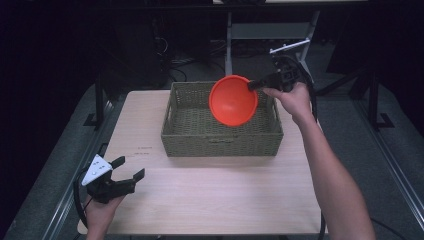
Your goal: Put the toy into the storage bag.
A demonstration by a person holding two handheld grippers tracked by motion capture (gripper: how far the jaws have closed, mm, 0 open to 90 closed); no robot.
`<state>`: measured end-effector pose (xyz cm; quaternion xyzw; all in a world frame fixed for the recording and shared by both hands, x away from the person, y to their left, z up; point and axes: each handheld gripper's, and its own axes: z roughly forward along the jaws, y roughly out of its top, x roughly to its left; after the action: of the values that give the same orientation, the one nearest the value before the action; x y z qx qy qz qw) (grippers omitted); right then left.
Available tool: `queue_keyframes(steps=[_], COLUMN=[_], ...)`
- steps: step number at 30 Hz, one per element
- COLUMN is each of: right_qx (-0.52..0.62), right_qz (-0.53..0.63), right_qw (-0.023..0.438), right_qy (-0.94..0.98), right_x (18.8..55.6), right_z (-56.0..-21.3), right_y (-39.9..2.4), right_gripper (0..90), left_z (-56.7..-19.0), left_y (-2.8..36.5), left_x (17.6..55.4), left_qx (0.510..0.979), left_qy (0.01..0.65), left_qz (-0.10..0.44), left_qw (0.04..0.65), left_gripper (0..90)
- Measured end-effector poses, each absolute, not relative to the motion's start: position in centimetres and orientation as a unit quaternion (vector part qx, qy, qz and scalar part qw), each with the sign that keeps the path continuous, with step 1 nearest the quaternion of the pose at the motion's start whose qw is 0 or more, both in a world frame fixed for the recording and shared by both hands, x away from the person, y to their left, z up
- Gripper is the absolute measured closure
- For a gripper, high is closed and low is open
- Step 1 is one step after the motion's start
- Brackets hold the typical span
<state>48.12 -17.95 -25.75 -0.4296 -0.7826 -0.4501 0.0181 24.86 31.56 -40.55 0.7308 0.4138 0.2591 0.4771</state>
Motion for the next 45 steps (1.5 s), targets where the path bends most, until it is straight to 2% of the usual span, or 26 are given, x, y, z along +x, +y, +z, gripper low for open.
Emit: queue_keyframes(steps=[45], right_qx=[-0.487], right_qz=[-0.425], right_qw=[0.030], right_qy=[-0.762], right_x=[51.1], right_z=[-30.9], right_y=[-17.4], right_gripper=[81.5], left_z=[-40.6], left_y=[31.3], left_x=[24.6], left_qx=[0.734], left_qy=[0.409], left_qz=[0.257], left_qw=[0.477], left_gripper=[15.0])
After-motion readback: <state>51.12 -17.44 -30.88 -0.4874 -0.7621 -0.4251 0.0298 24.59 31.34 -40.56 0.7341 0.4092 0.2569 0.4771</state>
